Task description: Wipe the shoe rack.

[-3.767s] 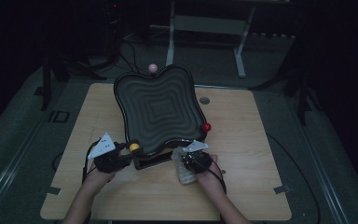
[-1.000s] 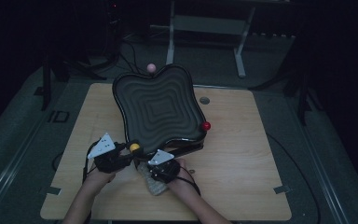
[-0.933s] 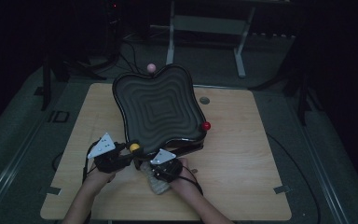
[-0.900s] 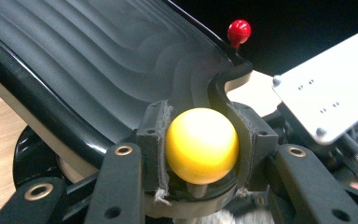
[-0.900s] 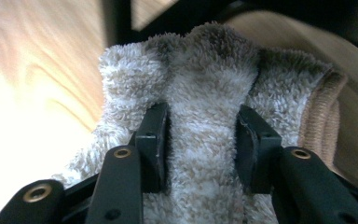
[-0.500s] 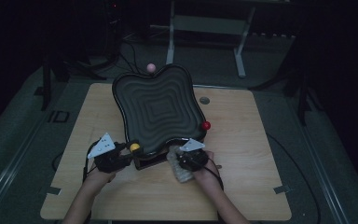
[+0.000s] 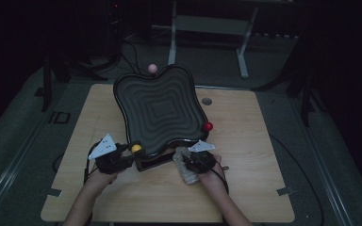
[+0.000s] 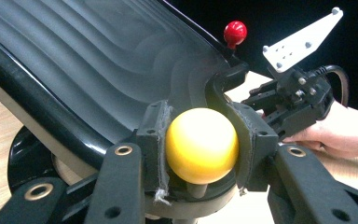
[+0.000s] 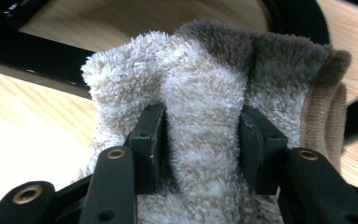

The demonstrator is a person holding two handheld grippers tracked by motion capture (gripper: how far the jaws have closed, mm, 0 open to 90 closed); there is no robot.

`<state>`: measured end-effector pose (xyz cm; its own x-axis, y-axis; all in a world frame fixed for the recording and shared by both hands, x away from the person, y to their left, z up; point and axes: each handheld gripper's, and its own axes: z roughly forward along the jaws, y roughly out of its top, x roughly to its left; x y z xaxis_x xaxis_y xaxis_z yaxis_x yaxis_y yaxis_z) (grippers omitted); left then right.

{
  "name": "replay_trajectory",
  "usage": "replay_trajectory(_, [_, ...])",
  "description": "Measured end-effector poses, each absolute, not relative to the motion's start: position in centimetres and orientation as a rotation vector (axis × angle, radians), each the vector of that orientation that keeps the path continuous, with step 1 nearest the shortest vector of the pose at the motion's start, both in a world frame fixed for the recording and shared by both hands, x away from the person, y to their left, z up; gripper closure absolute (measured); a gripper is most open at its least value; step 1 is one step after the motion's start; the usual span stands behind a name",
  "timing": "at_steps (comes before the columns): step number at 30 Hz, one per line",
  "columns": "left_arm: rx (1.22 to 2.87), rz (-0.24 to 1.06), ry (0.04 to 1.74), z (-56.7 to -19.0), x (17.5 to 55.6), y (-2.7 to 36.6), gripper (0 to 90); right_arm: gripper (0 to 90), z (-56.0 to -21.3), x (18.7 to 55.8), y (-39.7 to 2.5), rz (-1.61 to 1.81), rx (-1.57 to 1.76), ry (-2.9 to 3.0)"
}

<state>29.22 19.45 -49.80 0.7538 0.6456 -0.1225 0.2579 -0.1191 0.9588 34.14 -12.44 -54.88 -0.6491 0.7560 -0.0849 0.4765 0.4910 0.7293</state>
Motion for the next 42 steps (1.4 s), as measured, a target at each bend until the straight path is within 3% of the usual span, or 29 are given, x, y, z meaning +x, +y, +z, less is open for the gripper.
replay_trajectory(12, [1.699, 0.383, 0.726, -49.8, 29.2, 19.4, 60.0, 51.3, -55.0, 31.3, -6.1, 1.035, 0.812, 2.458])
replay_trajectory(16, [1.698, 0.389, 0.728, -49.8, 29.2, 19.4, 60.0, 66.0, -55.1, 30.2, -3.8, 1.080, 0.709, 2.489])
replay_trajectory(19, [1.700, 0.394, 0.730, -49.8, 29.1, 19.3, 60.0, 69.6, -54.7, 29.4, -2.6, 1.090, 0.672, 2.512])
replay_trajectory(27, [1.704, 0.401, 0.728, -49.7, 29.1, 19.3, 59.9, 69.8, -52.9, 28.2, -3.2, 1.388, 0.661, 2.428])
replay_trajectory(37, [1.704, 0.403, 0.730, -49.7, 29.1, 19.3, 60.0, 71.5, -52.8, 27.3, -4.8, 1.523, 0.730, 2.413])
replay_trajectory(42, [1.710, 0.400, 0.731, -49.7, 29.1, 19.3, 60.0, 69.7, -53.3, 27.8, -3.7, 1.517, 0.741, 2.422])
